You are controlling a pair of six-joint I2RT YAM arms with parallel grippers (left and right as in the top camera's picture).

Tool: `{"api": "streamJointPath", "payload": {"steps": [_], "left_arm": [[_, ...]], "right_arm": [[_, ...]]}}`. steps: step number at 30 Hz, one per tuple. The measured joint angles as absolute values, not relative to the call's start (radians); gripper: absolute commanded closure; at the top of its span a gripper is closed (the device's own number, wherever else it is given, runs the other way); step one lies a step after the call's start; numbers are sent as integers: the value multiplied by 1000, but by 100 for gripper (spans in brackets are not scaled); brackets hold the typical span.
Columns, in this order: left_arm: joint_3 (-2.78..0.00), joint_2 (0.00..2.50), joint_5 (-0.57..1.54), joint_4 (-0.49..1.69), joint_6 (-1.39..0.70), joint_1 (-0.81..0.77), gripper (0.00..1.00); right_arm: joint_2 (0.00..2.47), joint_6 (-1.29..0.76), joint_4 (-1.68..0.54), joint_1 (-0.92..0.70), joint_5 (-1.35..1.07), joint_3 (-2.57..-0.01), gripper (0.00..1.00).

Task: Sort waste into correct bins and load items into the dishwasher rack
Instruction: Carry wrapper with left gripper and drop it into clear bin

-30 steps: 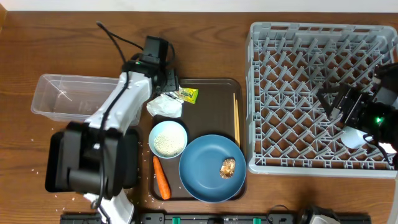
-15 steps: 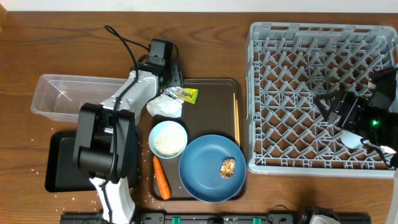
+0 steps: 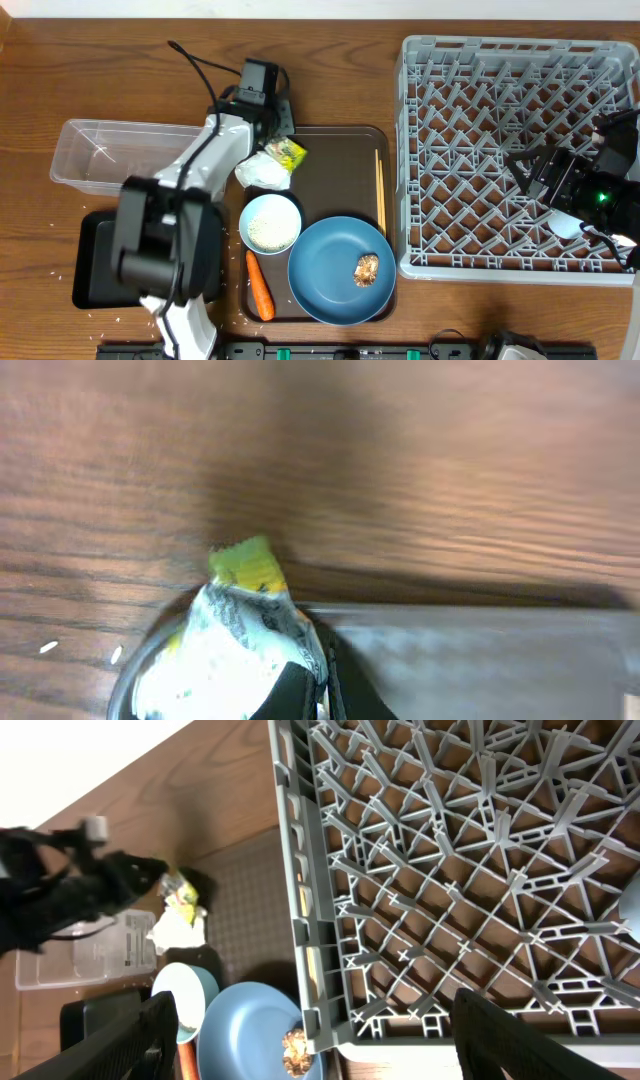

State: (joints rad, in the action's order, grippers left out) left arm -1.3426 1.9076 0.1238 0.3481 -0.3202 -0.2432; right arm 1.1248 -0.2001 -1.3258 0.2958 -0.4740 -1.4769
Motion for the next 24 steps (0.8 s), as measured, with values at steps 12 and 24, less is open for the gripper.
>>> {"api": "streamJointPath", "payload": {"steps": [12, 24], "left_arm": [[-1343, 1622, 43, 623, -321, -241, 94], [-1343, 1547, -259, 754, -600, -9, 94]], "right_arm": [[1125, -200, -1326, 296, -472, -1476, 19], [1125, -200, -1325, 296, -471, -1476, 19]]}}
